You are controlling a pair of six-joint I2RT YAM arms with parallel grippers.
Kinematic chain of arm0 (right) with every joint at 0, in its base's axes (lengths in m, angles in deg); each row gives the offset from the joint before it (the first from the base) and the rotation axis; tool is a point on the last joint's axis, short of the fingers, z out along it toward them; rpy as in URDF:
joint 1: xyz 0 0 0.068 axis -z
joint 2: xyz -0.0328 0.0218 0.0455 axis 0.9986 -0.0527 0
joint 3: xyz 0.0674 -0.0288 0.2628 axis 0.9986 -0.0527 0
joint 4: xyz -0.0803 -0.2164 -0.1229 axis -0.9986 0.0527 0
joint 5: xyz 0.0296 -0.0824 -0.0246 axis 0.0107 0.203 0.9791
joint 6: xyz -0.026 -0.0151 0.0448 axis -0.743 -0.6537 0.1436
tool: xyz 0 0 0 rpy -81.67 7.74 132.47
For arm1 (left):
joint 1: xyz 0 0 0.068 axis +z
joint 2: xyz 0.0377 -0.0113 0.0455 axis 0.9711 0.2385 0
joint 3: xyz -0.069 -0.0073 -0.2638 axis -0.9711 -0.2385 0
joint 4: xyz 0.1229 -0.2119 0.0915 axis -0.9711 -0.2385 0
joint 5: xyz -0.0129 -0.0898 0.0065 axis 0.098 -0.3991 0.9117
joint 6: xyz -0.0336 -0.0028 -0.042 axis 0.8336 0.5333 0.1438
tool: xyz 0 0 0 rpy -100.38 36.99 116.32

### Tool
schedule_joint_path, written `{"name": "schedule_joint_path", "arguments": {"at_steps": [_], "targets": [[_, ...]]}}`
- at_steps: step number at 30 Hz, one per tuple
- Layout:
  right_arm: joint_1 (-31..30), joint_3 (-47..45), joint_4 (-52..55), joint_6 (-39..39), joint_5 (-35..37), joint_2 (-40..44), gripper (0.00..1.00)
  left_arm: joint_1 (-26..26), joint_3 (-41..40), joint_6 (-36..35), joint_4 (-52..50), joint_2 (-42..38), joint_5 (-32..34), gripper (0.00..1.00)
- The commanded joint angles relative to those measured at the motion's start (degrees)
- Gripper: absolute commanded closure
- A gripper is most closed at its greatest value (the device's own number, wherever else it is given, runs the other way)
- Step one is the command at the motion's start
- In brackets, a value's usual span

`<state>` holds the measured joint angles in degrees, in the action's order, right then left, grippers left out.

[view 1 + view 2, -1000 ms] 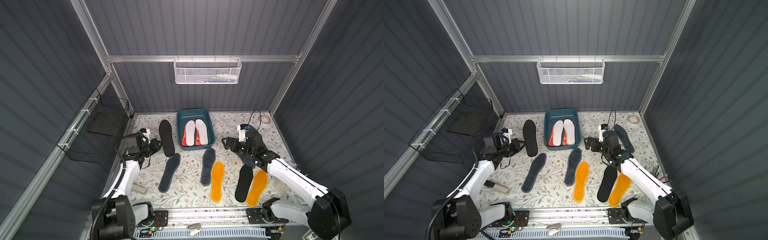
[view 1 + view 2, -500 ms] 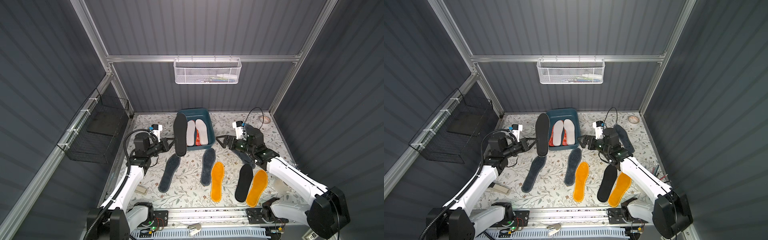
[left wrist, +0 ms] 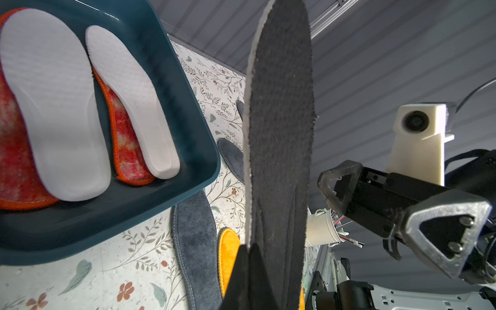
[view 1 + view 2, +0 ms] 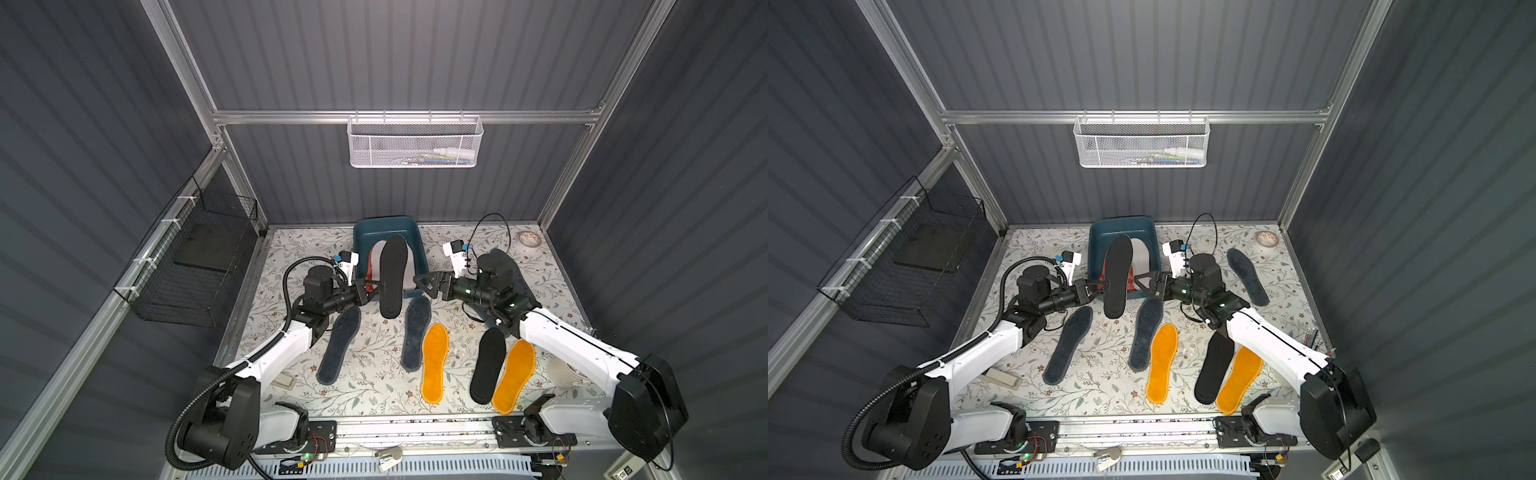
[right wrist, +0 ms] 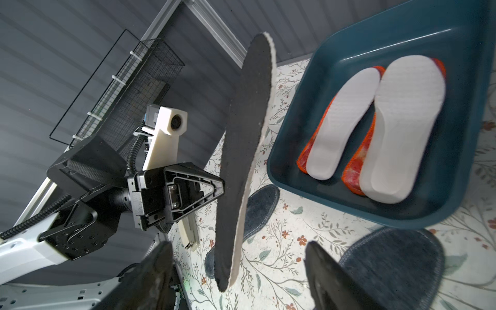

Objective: Put the insoles into the storage box
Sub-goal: Pick up the insole from the center of the board.

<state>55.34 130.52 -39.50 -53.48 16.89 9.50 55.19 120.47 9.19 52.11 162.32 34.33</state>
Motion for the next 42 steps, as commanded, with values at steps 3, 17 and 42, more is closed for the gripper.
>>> {"name": "schedule_joint_path", "arguments": {"at_steps": [3, 17, 42], "targets": [[-0.96, 2.29, -3.85, 1.18, -1.65, -2.45, 0.35, -1.87, 1.38, 1.01, 3.54, 1.45, 1.08, 1.00], [-1.42, 5.20, -7.33, 4.92, -3.64, -10.05, 0.72, -2.98, 1.94, 0.00, 2.72, 1.64, 0.35, 1.00], [-1.18, 5.46, -6.19, 6.98, -1.54, -10.20, 1.00, -3.17, 2.87, -2.54, -1.45, -0.12, 2.72, 0.61]]}}
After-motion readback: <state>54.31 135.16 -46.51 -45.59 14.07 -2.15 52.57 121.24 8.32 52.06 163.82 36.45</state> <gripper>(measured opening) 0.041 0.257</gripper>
